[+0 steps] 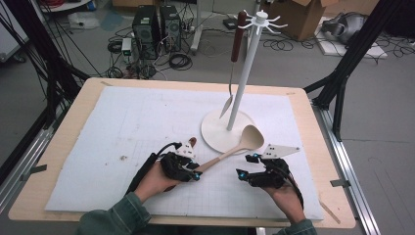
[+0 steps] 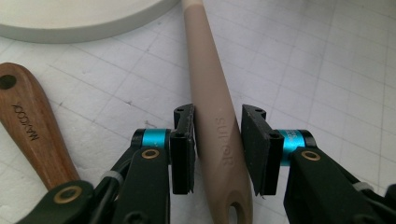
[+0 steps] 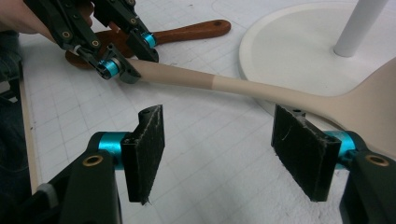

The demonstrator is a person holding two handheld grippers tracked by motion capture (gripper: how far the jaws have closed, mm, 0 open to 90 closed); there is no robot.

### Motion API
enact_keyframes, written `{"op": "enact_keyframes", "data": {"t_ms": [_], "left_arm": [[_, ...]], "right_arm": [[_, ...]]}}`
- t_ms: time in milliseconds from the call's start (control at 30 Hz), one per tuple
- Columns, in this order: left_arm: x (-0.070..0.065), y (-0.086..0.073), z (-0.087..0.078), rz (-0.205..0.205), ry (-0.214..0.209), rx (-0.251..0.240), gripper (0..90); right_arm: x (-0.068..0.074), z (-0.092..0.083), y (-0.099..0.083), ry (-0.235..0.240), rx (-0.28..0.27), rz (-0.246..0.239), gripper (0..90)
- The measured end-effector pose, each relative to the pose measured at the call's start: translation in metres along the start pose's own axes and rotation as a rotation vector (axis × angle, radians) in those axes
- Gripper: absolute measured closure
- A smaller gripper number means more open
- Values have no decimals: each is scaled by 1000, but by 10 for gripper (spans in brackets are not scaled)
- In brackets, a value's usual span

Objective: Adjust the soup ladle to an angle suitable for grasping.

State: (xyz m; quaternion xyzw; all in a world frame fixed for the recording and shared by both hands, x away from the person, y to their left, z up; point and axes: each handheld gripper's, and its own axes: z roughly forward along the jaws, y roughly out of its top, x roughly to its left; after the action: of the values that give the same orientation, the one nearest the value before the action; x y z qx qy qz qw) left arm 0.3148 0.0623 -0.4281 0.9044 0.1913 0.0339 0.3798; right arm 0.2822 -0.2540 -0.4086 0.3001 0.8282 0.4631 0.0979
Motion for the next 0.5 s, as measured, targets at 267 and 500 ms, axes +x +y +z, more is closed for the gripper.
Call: {"op": "enact_keyframes", "data": {"t_ms": [267,500], "left_arm": [[-4,-2,-8,29,-54,0,659],[-10,-2,-14,61,-101,-1,678]], "right_arm": [[4,1,7,9,14,-19,343],[9,7,19,25,34,-57,343]]}}
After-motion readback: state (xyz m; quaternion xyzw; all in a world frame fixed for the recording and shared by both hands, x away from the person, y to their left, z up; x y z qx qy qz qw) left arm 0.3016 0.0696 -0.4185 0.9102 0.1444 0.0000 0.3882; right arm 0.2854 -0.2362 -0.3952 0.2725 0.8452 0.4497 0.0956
